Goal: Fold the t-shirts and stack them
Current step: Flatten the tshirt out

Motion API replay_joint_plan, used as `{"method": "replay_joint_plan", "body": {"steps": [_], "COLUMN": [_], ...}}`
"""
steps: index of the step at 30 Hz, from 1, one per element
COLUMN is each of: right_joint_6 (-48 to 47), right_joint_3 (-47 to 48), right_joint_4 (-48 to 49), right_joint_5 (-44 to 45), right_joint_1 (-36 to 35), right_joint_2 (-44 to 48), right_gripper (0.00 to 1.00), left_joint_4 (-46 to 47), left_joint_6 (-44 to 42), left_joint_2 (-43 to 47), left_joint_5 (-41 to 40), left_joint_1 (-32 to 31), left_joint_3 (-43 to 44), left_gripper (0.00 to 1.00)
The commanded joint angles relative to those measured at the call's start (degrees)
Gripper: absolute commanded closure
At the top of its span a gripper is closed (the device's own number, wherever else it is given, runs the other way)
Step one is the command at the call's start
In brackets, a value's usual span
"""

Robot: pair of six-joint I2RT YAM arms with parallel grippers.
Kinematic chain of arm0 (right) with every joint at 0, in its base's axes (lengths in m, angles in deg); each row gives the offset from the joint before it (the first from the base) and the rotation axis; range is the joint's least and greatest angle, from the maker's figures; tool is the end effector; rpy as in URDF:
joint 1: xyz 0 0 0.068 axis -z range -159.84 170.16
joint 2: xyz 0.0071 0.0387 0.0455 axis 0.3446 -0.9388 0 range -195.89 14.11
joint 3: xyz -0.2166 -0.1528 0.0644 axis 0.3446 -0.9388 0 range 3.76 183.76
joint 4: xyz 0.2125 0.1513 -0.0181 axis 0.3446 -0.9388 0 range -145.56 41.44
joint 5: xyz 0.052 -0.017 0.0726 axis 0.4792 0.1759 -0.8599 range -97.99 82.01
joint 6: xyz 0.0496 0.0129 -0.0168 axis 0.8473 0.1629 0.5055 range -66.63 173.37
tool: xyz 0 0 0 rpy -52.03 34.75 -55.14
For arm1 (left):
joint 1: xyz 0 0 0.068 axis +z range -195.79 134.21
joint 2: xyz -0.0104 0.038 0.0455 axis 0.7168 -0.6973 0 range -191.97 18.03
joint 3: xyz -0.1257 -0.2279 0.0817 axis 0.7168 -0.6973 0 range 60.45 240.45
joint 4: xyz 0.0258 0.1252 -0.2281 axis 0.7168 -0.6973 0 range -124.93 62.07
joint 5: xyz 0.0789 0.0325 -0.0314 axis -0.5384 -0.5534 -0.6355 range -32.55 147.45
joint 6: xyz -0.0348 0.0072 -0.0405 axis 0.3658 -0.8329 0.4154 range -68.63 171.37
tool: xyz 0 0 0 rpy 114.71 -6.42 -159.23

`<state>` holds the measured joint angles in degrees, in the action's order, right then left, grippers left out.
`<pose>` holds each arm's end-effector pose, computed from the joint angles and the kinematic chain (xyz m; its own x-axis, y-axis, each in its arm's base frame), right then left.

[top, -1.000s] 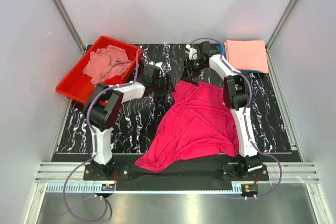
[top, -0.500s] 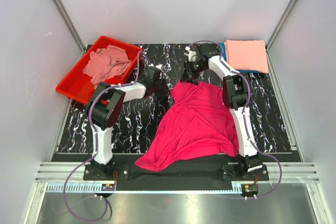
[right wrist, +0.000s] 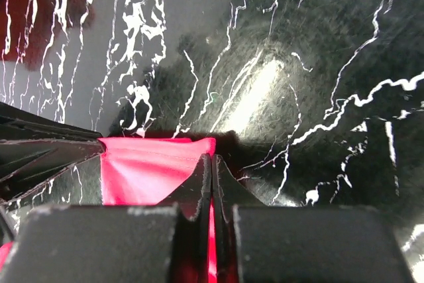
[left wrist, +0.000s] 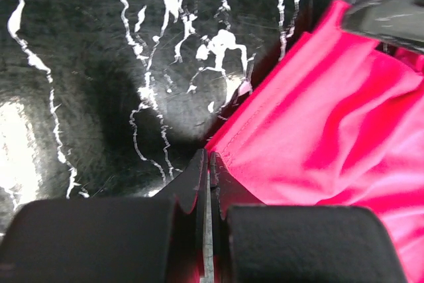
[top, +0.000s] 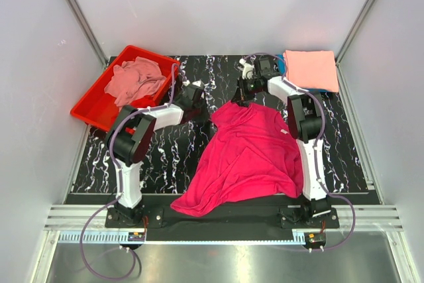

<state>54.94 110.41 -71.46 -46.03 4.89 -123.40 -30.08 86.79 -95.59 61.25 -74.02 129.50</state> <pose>0.4922 0.1571 0.1352 -0.7930 -0.1942 -0.5774 -0.5373 0.6695 0.5129 0.3667 -0.1995 0.1465 -0.8194 -0.2163 -0.5308 0.0457 0.8985 -0.4366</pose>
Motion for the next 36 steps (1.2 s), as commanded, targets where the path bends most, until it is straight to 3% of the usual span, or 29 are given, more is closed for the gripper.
{"method": "replay_joint_plan", "body": {"steps": [1, 3, 4, 5, 6, 7, 12, 16, 19, 23, 32, 36], "right_joint_6": [-1.2, -1.3, -1.3, -1.3, -1.0, -0.8, 2.3, 4.6, 4.9, 3.3, 2.7, 0.2], "right_joint_3": [-1.0, 0.2, 0.0, -0.4, -1.4, -2.1, -7.1, -9.4, -8.7, -4.4, 12.1, 15.1], "right_joint_4": [7.6, 5.9, 5.8, 5.9, 6.0, 6.0, 4.9, 3.0, 0.9, -0.5, -4.7, -6.8], "right_joint_5": [3.3, 2.2, 2.1, 2.2, 3.7, 5.0, 13.8, 16.2, 19.1, 23.1, 24.9, 27.3], "right_joint_1": [0.6, 0.6, 0.6, 0.6, 0.6, 0.6, 0.6, 0.7, 0.6, 0.9, 1.3, 1.5], "right_joint_2": [5.0, 4.4, 4.6, 5.1, 6.5, 7.5, 16.3, 21.6, 23.0, 21.8, 17.6, 14.8], "right_gripper": [1.0, 1.0, 1.0, 1.0, 1.0, 1.0, 1.0, 1.0, 1.0, 1.0, 1.0, 1.0], "left_joint_4": [-2.9, -3.0, -4.6, -5.5, -6.5, -9.2, -21.6, -32.6, -34.1, -30.7, -29.5, -25.7], "left_joint_6": [-1.9, -3.0, -4.0, -4.8, -5.7, -7.5, -12.2, -10.7, -7.3, -4.0, -1.8, 0.3], "left_joint_2": [1.0, 0.7, 0.9, 2.1, 3.1, 4.4, 20.4, 34.3, 45.0, 48.8, 44.5, 46.6], "left_joint_5": [-3.4, -1.4, -0.9, -0.5, -0.5, -0.8, -3.3, -6.1, -5.0, 0.4, -1.5, -2.0], "left_joint_1": [0.3, 0.5, 0.5, 0.5, 0.6, 0.6, -0.5, -3.7, -5.3, -5.8, -10.2, -12.3], "left_joint_3": [3.0, 4.9, 5.6, 6.4, 7.2, 7.4, 3.1, -8.7, -19.6, -29.4, -31.7, -33.9], "left_gripper": [1.0, 1.0, 0.93, 0.68, 0.35, 0.25, 0.27, 0.28, 0.28, 0.28, 0.27, 0.28]}}
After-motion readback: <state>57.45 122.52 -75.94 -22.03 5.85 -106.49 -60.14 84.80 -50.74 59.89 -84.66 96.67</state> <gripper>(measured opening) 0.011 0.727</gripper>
